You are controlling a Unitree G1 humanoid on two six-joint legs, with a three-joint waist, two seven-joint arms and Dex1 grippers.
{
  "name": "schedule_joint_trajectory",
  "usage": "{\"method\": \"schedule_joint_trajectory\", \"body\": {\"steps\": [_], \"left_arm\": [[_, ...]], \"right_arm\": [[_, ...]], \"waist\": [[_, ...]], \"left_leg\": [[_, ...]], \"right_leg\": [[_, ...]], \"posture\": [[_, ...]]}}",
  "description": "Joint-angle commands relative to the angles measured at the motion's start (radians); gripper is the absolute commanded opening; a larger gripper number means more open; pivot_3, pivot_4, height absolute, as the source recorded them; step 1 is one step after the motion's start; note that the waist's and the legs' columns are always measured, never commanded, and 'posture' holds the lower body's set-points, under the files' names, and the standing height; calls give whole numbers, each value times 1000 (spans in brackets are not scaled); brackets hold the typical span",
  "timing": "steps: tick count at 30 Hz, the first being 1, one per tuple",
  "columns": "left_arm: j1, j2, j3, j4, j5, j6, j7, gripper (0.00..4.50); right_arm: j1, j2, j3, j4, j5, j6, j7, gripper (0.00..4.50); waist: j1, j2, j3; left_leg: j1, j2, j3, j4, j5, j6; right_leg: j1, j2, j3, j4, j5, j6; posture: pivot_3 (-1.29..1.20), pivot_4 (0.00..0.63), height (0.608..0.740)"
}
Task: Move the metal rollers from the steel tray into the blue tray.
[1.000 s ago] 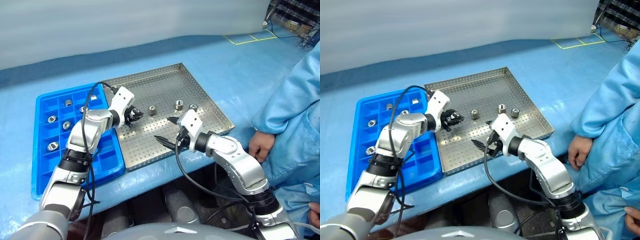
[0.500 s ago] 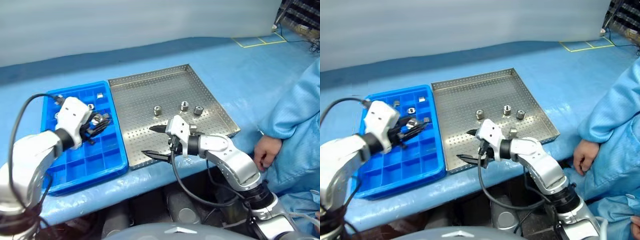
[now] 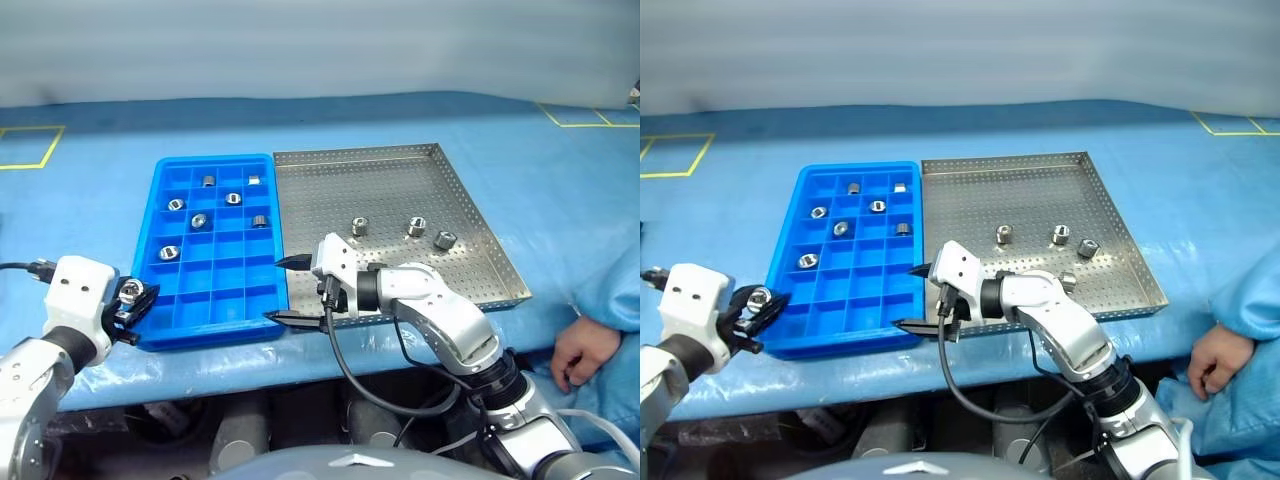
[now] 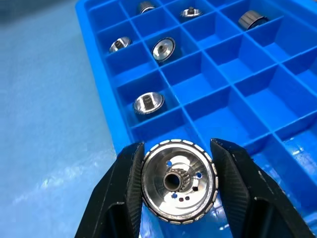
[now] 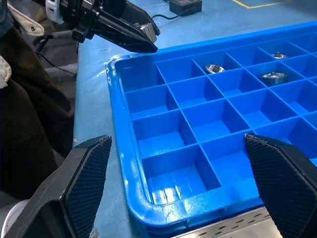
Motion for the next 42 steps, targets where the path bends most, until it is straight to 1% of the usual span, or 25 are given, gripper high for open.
{"method": "schedule_joint_trajectory", "body": {"steps": [1, 7, 9, 12, 13, 14, 19, 21, 23, 25, 27, 29, 30, 31, 36, 42], "left_arm": [[-3, 4, -30, 3, 13, -44, 20, 1824], [15, 20, -51, 55, 18, -85, 9, 1824], [26, 29, -38, 61, 14, -100, -2, 2558], [33, 41, -32, 65, 17, -114, -3, 3495], [27, 41, -32, 68, 16, -120, -2, 3791], [2, 24, -26, 72, -13, -131, -10, 4121], [-89, -30, -42, 72, -124, -168, -38, 4121], [-135, -45, -69, 78, -160, -175, -38, 4121], [-226, -61, -149, 118, -172, -180, -27, 4121], [-362, -103, -278, 208, -139, -209, 4, 4121], [-452, -133, -381, 287, -99, -244, 18, 4121], [-528, -142, -496, 367, -42, -278, 19, 4121], [-564, -143, -548, 409, -13, -296, 18, 4121], [-594, -146, -584, 446, 10, -313, 19, 4121], [-724, -206, -690, 672, 95, -398, 37, 4121], [-827, -292, -763, 916, 180, -479, 53, 4121]], "right_arm": [[-10, -2, -16, -20, 8, -16, 3, 4500], [-5, -7, -19, -27, -1, -16, -10, 4500], [2, -8, -24, -32, -1, -15, -19, 4500], [7, -10, -28, -37, 1, -13, -30, 4500], [8, -11, -28, -37, 1, -14, -33, 4500], [8, -11, -28, -38, -1, -15, -37, 4500], [10, -14, -32, -45, -8, -14, -58, 4500], [15, -18, -43, -52, -9, -10, -69, 4500], [21, -32, -65, -58, -19, -3, -91, 4500], [34, -53, -108, -54, -51, 7, -144, 4500], [46, -63, -145, -47, -77, 21, -198, 4500], [65, -67, -186, -56, -92, 40, -252, 4500], [75, -70, -206, -68, -97, 47, -273, 4500], [83, -69, -222, -79, -99, 52, -290, 4500], [103, -46, -265, -100, -125, 90, -389, 4500], [167, -48, -282, -166, -120, 115, -426, 4500]], "waist": [[7, 0, 0], [11, 0, 0], [10, 0, 0], [11, 0, 0], [10, 0, 0], [10, 0, 0], [10, 0, 0], [8, 0, 0], [11, 1, 0], [14, 1, 0], [12, 0, -1], [2, -1, -1], [-5, -1, -1], [-16, -1, -1], [-71, 0, -1], [-142, 0, -2]], "left_leg": [[0, 0, 0, 0, 0, 0], [-1, 0, 0, -1, 0, 0], [-1, 0, 0, -1, -1, -1], [-1, 0, -1, -2, -1, -1], [-1, 0, -1, -2, -1, -1], [-1, 0, -2, -2, -1, -1], [-1, 0, -2, 0, -1, -1], [-1, 0, -1, 0, -1, -1], [-2, 0, -2, 0, -1, -1], [-1, -1, -2, 1, -1, -1], [-2, -2, -1, 3, 0, 0], [-2, -3, 0, 4, 0, 0], [-3, -7, 1, 4, 0, 1], [-3, -8, 0, 3, 0, 1], [-4, -8, -1, 0, -1, 1], [-5, -9, -2, 1, -1, 2]], "right_leg": [[0, 0, 0, 0, 0, 0], [-1, -5, -7, 0, 1, -4], [-1, -5, -7, 0, 0, -4], [-1, -5, -9, 0, 0, -6], [-1, -5, -9, 0, 0, -6], [-1, -5, -10, 0, 0, -6], [0, -7, -12, 0, -1, -6], [0, -7, -12, 0, -1, -6], [2, -7, -13, 0, 0, -6], [2, -7, -15, 0, -1, -6], [3, -7, -16, 0, 0, -5], [7, -7, -15, 0, 0, -5], [7, -7, -14, 0, 0, -4], [7, -7, -13, 0, 1, -4], [3, -5, -11, 0, 1, -4], [4, -5, -9, 0, 0, 0]], "posture": [[23, 150, 740], [-14, 150, 740], [-20, 150, 740], [-24, 150, 740], [-24, 150, 740], [-32, 150, 740], [-54, 150, 740], [-70, 150, 740], [-89, 150, 740], [-116, 150, 740], [-144, 150, 740], [-184, 150, 740], [-204, 150, 740], [-221, 150, 740], [-296, 150, 740], [-384, 150, 740]]}}
